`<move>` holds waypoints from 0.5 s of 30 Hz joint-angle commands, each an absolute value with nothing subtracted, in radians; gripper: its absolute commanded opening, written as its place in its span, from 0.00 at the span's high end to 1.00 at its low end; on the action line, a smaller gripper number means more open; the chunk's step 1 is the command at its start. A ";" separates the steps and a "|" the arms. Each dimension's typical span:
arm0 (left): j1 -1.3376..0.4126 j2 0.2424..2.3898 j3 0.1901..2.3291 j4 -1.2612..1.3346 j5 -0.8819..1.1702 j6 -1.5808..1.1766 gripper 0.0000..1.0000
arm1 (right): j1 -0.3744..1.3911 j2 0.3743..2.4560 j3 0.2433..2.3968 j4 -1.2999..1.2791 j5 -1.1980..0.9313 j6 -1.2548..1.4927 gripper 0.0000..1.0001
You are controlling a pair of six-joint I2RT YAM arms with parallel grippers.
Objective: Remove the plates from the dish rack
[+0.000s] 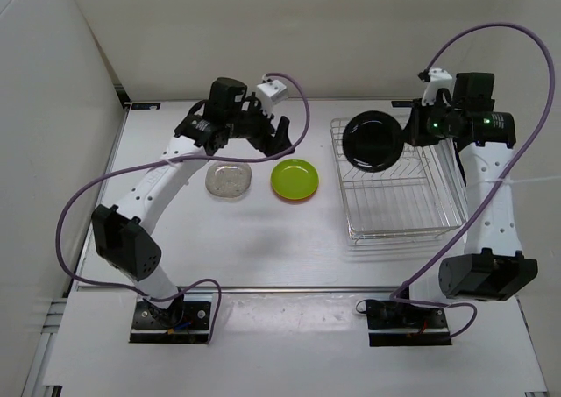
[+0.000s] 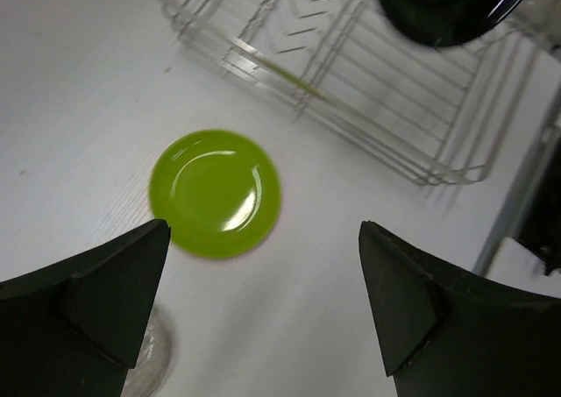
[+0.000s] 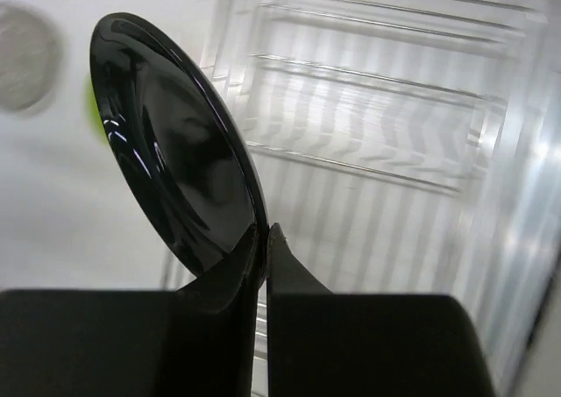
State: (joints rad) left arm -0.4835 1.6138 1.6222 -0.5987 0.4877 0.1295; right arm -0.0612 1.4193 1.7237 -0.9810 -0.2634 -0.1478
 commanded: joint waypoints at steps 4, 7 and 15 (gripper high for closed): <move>-0.587 1.693 1.796 -0.640 0.655 0.069 0.00 | -0.015 1.410 1.732 -1.041 -0.715 -0.230 1.00; -0.626 1.739 1.839 -0.649 0.641 0.069 0.00 | -0.015 1.410 1.741 -1.055 -0.778 -0.251 1.00; -0.649 1.807 1.896 -0.669 0.611 0.080 0.00 | -0.015 1.401 1.730 -1.055 -0.801 -0.261 1.00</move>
State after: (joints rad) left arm -0.6502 1.8156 1.8469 -0.6479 0.6029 0.0837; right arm -0.0128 1.4227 1.7195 -1.0542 -0.7223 -0.2470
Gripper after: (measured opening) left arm 0.997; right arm 0.011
